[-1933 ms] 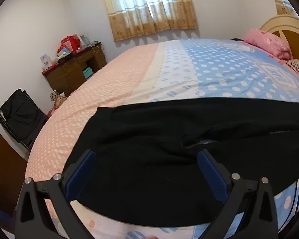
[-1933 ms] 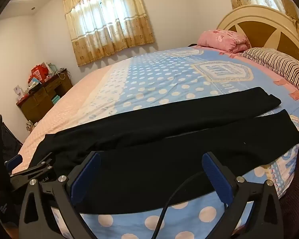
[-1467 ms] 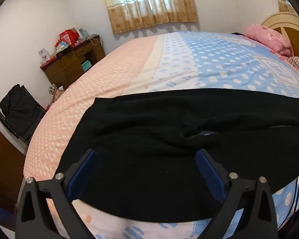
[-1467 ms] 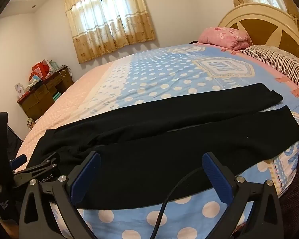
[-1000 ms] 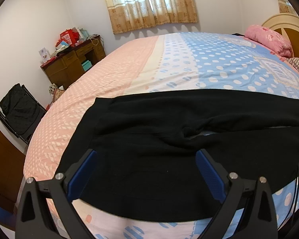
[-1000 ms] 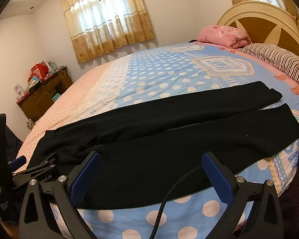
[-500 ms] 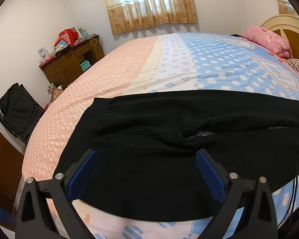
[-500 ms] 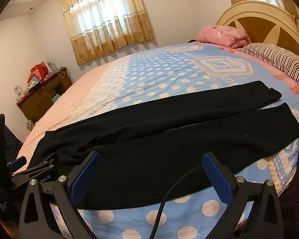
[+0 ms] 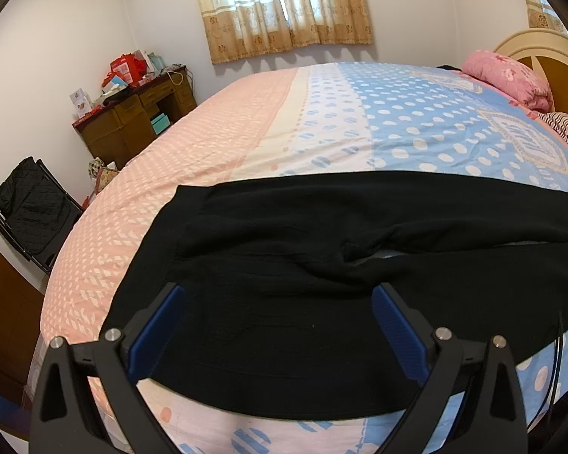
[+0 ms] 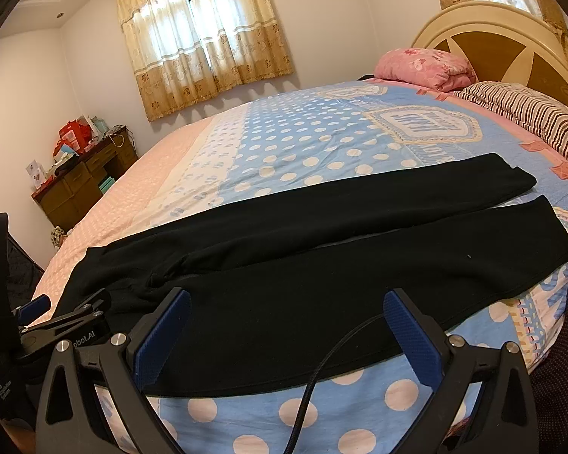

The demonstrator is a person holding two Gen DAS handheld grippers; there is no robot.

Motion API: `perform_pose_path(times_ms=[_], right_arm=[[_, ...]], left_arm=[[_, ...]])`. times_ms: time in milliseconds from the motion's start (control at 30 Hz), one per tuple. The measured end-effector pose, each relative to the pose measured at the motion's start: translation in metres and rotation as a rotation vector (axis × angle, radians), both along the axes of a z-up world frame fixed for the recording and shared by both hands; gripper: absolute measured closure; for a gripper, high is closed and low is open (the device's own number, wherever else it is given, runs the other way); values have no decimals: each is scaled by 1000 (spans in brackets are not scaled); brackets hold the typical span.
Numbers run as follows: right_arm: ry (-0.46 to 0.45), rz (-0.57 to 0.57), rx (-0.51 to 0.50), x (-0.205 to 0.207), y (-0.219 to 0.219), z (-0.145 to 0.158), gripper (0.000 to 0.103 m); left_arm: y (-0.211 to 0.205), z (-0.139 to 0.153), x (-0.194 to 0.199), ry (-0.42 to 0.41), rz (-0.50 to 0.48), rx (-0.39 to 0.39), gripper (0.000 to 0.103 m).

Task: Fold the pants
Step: 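Position both grippers over the waistband of the black pants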

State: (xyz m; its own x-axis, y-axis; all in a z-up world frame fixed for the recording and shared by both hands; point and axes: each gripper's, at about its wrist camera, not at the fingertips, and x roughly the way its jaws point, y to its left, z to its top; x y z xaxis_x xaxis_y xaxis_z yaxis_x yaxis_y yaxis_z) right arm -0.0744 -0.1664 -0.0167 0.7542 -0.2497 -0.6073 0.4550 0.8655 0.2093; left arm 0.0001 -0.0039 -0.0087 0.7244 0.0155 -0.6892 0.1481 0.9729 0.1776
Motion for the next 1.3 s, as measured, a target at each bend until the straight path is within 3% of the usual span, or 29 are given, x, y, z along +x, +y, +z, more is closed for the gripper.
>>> perform_pose_path(times_ms=[1300], right_arm=[[31, 14, 10, 7, -1, -7, 1]], left_arm=[[2, -8, 7, 38, -23, -13, 2]])
